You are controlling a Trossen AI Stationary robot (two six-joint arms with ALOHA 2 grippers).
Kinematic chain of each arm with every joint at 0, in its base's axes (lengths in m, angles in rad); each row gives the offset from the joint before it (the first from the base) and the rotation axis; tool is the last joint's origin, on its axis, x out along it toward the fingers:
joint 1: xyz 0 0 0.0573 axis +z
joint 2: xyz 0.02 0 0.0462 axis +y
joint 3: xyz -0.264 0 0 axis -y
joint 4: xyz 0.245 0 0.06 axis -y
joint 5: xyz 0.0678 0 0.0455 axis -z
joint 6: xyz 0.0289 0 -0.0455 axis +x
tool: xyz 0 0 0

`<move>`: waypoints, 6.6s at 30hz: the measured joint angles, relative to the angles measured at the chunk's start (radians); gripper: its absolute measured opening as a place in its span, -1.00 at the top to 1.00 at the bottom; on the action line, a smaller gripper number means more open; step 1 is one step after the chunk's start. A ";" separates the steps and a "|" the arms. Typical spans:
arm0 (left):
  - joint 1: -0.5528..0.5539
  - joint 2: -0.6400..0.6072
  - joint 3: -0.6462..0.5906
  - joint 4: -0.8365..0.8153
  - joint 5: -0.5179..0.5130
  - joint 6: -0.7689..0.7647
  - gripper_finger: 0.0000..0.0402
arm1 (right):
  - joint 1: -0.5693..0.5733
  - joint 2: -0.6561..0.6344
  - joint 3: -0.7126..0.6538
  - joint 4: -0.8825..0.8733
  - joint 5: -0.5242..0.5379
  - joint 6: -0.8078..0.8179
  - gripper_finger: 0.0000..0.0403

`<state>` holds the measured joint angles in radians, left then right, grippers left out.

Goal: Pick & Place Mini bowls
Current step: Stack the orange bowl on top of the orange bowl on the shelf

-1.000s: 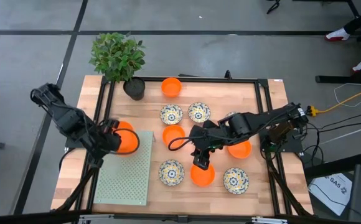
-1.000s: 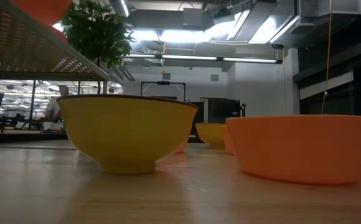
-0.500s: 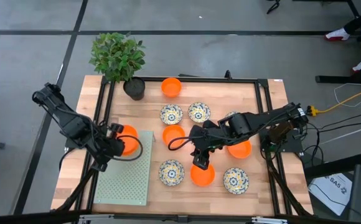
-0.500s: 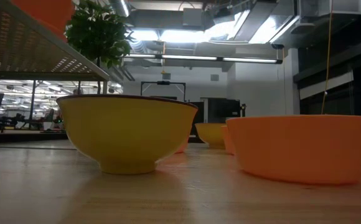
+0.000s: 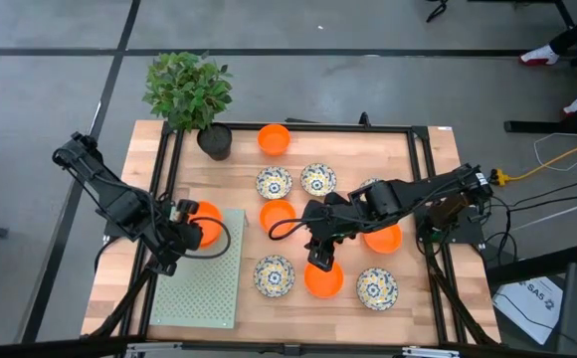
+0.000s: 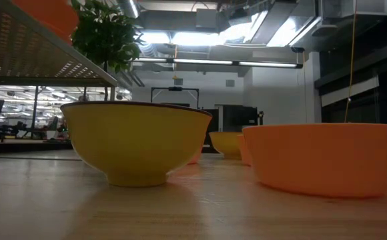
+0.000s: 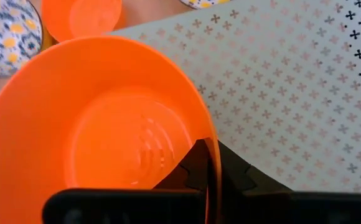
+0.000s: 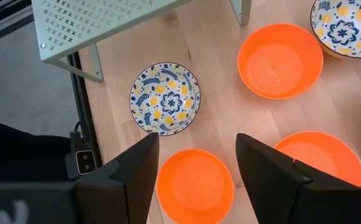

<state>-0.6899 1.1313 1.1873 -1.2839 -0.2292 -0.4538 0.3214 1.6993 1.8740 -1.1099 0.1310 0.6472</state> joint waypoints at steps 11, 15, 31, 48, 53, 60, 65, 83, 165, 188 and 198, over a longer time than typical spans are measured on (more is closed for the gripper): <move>0.000 0.000 0.000 0.000 0.017 -0.077 0.83 | 0.000 0.000 0.000 0.000 0.000 0.001 -0.06; 0.000 0.000 0.000 0.000 0.015 -0.084 0.68 | 0.000 0.000 0.000 0.000 0.000 0.001 -0.06; 0.000 0.001 0.108 -0.001 -0.007 -0.076 0.64 | 0.000 0.000 0.000 -0.001 0.000 0.000 -0.06; 0.000 0.071 0.104 -0.111 0.041 -0.019 0.36 | 0.000 0.000 0.000 -0.001 0.000 -0.001 -0.06; 0.001 0.072 0.104 -0.110 0.005 -0.019 0.42 | 0.000 0.000 0.000 -0.001 0.000 -0.002 -0.06; 0.000 0.072 0.104 -0.102 0.023 -0.024 0.93 | 0.000 0.000 0.000 -0.001 0.000 -0.002 -0.06; -0.006 0.072 0.106 -0.073 0.014 -0.023 0.98 | 0.000 0.000 0.000 -0.002 0.000 -0.002 -0.06; -0.017 0.073 0.093 -0.072 -0.054 -0.089 0.99 | 0.000 0.000 0.000 -0.002 0.000 -0.027 -0.06; 0.449 0.068 0.205 0.081 0.002 0.357 0.99 | 0.109 0.000 -0.001 -0.198 0.275 0.049 -0.06; 0.857 0.428 0.462 0.326 0.112 0.610 0.99 | -0.156 -0.255 -0.578 0.320 0.160 -0.057 -0.06; 1.023 0.624 0.558 0.331 0.100 0.649 0.94 | -0.320 -0.256 -0.686 0.336 0.046 -0.249 -0.06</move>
<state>0.3328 1.7554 1.7454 -0.9531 -0.1296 0.1955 0.0014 1.4433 1.1881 -0.7737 0.1773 0.3978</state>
